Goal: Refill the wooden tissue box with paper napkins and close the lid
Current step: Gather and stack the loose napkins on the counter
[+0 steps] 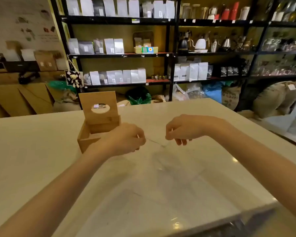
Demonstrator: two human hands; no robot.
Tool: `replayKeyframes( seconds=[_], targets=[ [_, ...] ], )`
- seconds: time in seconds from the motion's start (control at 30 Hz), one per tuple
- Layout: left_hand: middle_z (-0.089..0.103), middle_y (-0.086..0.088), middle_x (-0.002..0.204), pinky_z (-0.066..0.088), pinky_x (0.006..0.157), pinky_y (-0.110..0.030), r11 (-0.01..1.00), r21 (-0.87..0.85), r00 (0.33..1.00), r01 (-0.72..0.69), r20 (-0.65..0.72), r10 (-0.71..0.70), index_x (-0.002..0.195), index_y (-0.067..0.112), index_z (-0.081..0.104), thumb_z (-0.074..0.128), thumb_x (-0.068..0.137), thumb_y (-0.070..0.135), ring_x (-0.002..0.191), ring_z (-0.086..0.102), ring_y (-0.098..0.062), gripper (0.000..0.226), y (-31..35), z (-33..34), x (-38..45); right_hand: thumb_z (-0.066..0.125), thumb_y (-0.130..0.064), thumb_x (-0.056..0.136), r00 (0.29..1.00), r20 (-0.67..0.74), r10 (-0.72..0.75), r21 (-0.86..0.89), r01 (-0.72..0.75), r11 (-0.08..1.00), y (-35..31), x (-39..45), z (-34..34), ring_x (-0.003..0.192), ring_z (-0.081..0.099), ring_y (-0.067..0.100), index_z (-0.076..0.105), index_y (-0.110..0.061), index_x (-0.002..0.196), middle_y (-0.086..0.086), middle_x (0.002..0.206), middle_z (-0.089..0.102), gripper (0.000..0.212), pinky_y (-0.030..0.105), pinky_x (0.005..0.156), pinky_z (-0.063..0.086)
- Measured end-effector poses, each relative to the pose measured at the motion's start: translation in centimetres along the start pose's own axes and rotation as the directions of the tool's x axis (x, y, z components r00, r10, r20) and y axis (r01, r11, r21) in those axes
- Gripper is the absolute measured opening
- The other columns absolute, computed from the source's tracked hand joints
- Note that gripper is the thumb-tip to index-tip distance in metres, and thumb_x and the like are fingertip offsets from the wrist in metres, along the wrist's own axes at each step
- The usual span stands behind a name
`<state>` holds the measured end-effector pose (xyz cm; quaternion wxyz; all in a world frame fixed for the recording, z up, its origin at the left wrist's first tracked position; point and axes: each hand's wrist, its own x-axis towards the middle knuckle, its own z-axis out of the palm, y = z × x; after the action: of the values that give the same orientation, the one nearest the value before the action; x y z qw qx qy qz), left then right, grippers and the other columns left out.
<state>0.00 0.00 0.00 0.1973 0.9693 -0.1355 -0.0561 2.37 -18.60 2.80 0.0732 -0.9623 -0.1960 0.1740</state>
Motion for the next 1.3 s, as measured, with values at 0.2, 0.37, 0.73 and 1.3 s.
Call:
replayKeyframes(
  seconds=[0.2, 0.37, 0.73, 1.3],
  targets=[
    [0.068, 0.001, 0.109, 0.053, 0.087, -0.038, 0.996, 0.083, 0.998, -0.02, 0.056, 0.015, 0.111, 0.02, 0.065, 0.047, 0.092, 0.03, 0.096, 0.062, -0.018, 0.028, -1.0, 4.9, -1.4, 0.048, -0.029, 0.091, 0.998, 0.063, 0.026, 0.064, -0.03, 0.997, 1.1, 0.1, 4.4, 0.072, 0.061, 0.018, 0.061, -0.009, 0.099, 0.005, 0.085, 0.067, 0.025, 0.034, 0.076, 0.05],
    [0.063, 0.003, 0.111, 0.05, 0.086, -0.033, 0.984, 0.16, 0.995, -0.084, -0.033, 0.09, 0.113, 0.022, 0.062, 0.05, 0.091, 0.032, 0.1, 0.058, -0.014, 0.027, -1.7, 6.7, -2.3, 0.054, -0.023, 0.086, 1.0, 0.023, -0.01, 0.056, 0.009, 0.998, 1.2, 0.0, 7.3, 0.068, 0.054, 0.012, 0.062, -0.016, 0.097, -0.005, 0.074, 0.059, 0.016, 0.03, 0.067, 0.045],
    [0.058, 0.0, 0.119, 0.048, 0.084, -0.036, 0.953, 0.287, 0.97, -0.097, -0.187, 0.155, 0.122, 0.02, 0.059, 0.042, 0.095, 0.029, 0.107, 0.052, -0.019, 0.033, -5.1, 8.0, -2.3, 0.054, -0.032, 0.086, 0.978, -0.2, -0.06, -0.046, 0.052, 0.998, 1.2, -0.3, 10.5, 0.074, 0.047, 0.013, 0.062, -0.018, 0.1, -0.009, 0.075, 0.049, 0.021, 0.02, 0.055, 0.031],
    [0.065, 0.007, 0.074, 0.045, 0.062, -0.011, 0.977, -0.21, 0.945, 0.038, -0.311, -0.103, 0.084, 0.015, 0.073, 0.066, 0.081, 0.013, 0.069, 0.06, -0.005, 0.007, -4.9, 6.9, -4.2, 0.054, -0.016, 0.086, 0.947, -0.315, -0.054, 0.35, 0.17, 0.921, 0.7, -0.2, 9.8, 0.079, 0.06, 0.018, 0.061, -0.018, 0.082, 0.001, 0.087, 0.065, 0.008, 0.031, 0.072, 0.048]
  ],
)
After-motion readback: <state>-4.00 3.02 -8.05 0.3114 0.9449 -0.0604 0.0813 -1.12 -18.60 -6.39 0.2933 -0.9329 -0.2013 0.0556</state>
